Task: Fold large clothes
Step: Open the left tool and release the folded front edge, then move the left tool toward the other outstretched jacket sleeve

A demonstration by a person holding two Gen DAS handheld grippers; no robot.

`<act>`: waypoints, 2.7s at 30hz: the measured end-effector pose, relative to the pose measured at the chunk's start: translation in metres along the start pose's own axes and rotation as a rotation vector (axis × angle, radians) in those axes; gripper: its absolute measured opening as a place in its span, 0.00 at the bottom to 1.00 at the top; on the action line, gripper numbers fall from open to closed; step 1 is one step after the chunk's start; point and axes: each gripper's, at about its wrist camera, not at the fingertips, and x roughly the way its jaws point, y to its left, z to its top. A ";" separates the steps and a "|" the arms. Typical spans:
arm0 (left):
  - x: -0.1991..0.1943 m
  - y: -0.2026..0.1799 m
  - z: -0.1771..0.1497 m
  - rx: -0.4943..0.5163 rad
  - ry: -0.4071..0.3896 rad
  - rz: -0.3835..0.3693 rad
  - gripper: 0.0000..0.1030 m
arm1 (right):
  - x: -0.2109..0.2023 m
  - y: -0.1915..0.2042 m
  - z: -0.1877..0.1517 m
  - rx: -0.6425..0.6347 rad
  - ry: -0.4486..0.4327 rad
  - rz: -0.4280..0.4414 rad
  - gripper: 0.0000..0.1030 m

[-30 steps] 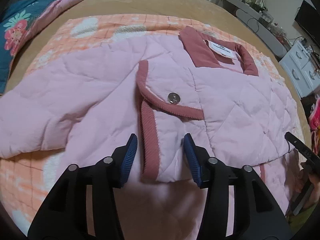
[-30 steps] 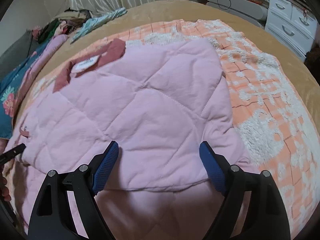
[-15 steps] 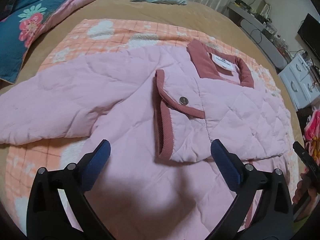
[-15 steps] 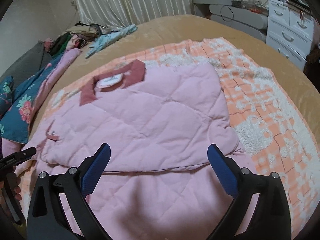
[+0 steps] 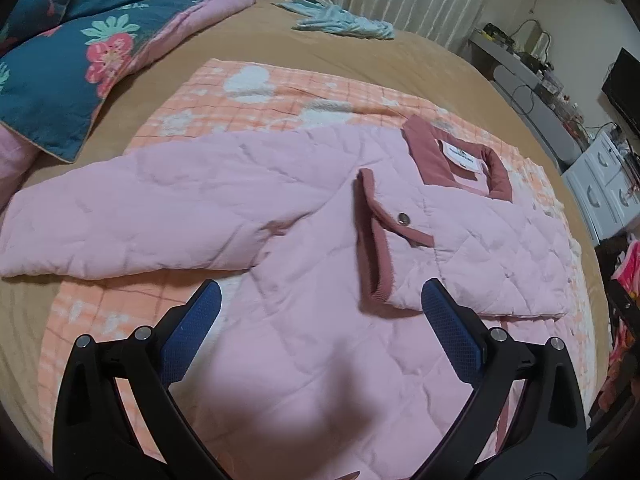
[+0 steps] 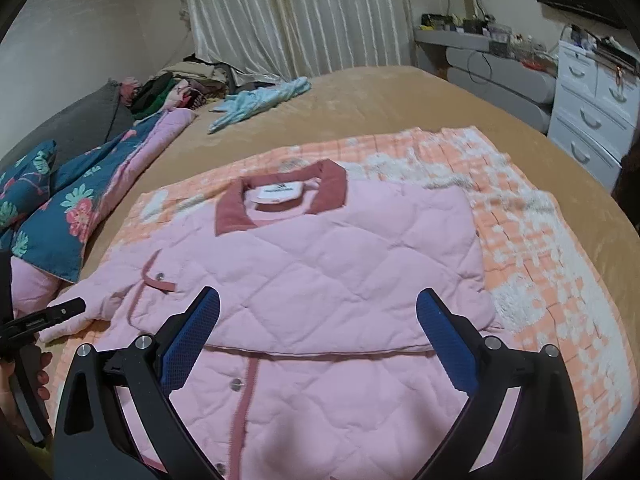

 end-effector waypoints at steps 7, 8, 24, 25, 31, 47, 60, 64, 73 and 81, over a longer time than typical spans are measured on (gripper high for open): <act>-0.019 0.027 -0.003 -0.042 -0.028 0.006 0.91 | -0.012 0.033 0.006 -0.038 -0.031 0.024 0.95; -0.021 0.031 -0.003 -0.048 -0.031 0.008 0.91 | -0.013 0.038 0.006 -0.045 -0.034 0.027 0.95; -0.043 0.093 -0.009 -0.164 -0.073 0.024 0.91 | -0.011 0.108 0.011 -0.158 -0.054 0.077 0.96; -0.043 0.097 -0.010 -0.170 -0.077 0.036 0.91 | -0.010 0.113 0.011 -0.166 -0.054 0.081 0.96; -0.040 0.119 -0.013 -0.215 -0.075 0.033 0.91 | -0.004 0.140 0.010 -0.180 -0.047 0.117 0.96; -0.023 0.175 -0.024 -0.337 -0.079 0.071 0.91 | 0.023 0.215 -0.002 -0.295 -0.013 0.177 0.96; -0.013 0.234 -0.032 -0.503 -0.088 0.137 0.91 | 0.063 0.292 -0.024 -0.406 0.073 0.253 0.96; -0.012 0.258 -0.036 -0.568 -0.093 0.167 0.91 | 0.075 0.320 -0.031 -0.459 0.097 0.272 0.96; -0.005 0.291 -0.042 -0.655 -0.088 0.176 0.91 | 0.096 0.357 -0.046 -0.495 0.148 0.315 0.96; 0.009 0.320 -0.045 -0.754 -0.120 0.166 0.91 | 0.108 0.358 -0.055 -0.486 0.172 0.318 0.96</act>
